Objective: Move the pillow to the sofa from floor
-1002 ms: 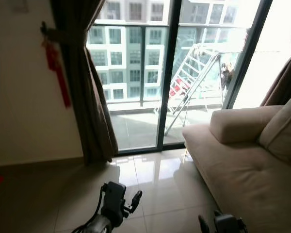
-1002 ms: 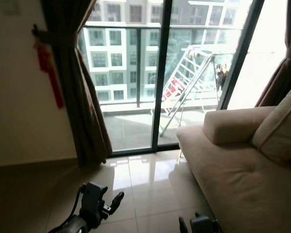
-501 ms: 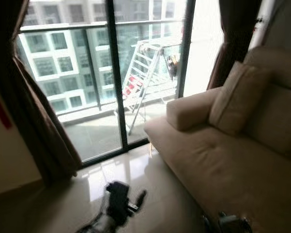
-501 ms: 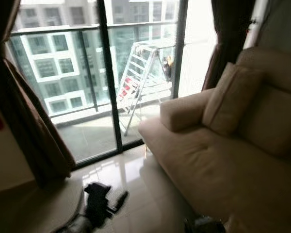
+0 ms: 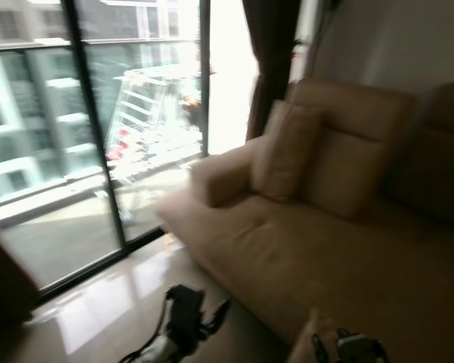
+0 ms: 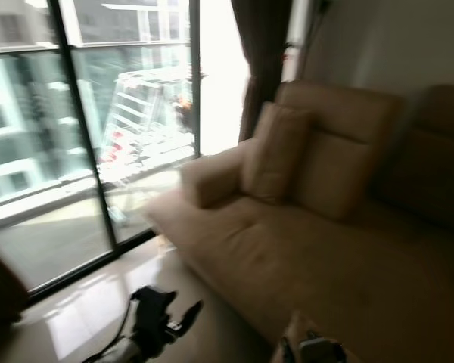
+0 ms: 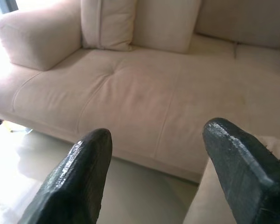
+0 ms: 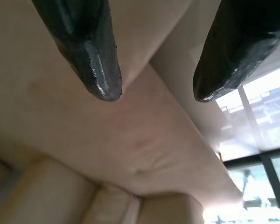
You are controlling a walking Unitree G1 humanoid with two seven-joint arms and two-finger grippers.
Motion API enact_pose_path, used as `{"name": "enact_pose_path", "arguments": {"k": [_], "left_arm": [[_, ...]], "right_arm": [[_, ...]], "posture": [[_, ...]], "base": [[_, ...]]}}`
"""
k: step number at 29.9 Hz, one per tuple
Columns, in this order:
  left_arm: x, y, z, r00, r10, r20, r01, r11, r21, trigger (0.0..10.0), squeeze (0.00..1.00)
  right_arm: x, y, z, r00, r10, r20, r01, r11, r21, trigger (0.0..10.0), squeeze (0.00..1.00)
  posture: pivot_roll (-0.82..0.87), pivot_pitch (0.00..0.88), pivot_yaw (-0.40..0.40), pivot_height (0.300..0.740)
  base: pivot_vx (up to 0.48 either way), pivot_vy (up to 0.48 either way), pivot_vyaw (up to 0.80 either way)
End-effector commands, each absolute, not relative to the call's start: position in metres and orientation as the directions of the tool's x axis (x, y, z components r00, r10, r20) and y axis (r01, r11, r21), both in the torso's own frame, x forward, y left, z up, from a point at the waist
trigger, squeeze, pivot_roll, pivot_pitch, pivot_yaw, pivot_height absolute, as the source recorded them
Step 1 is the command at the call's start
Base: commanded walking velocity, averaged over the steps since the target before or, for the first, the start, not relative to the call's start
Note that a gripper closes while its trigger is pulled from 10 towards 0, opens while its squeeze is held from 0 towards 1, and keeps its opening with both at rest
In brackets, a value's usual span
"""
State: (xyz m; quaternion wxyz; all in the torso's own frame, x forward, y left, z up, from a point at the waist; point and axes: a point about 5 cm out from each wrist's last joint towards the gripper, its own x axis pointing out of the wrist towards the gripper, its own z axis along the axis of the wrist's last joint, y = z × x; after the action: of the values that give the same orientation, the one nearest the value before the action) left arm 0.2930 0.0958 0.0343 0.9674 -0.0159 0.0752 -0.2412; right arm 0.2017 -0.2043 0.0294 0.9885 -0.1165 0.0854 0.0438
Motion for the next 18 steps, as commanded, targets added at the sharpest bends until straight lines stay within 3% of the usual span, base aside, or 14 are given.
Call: {"name": "enact_pose_path", "arguments": {"k": [1, 18], "left_arm": [[0.2912, 0.0898, 0.0322, 0.865, -0.481, -0.144, 0.473, 0.877, -0.086, 10.0, 0.0], [0.2947, 0.088, 0.0369, 0.859, -0.498, -0.116, 0.481, 0.864, -0.149, 10.0, 0.0]], "right_arm": [[0.2028, -0.2063, 0.0292, 0.981, 0.058, -0.184, -0.1, 0.969, -0.228, 10.0, 0.0], [0.2123, -0.2062, 0.0352, 0.99, 0.035, -0.134, -0.068, 0.964, -0.255, 10.0, 0.0]], "posture": [[0.09, 0.0, 0.057, 0.74], [0.1, 0.0, 0.055, 0.74]], "base": [[0.0, 0.0, -0.77], [0.0, 0.0, -0.77]]}}
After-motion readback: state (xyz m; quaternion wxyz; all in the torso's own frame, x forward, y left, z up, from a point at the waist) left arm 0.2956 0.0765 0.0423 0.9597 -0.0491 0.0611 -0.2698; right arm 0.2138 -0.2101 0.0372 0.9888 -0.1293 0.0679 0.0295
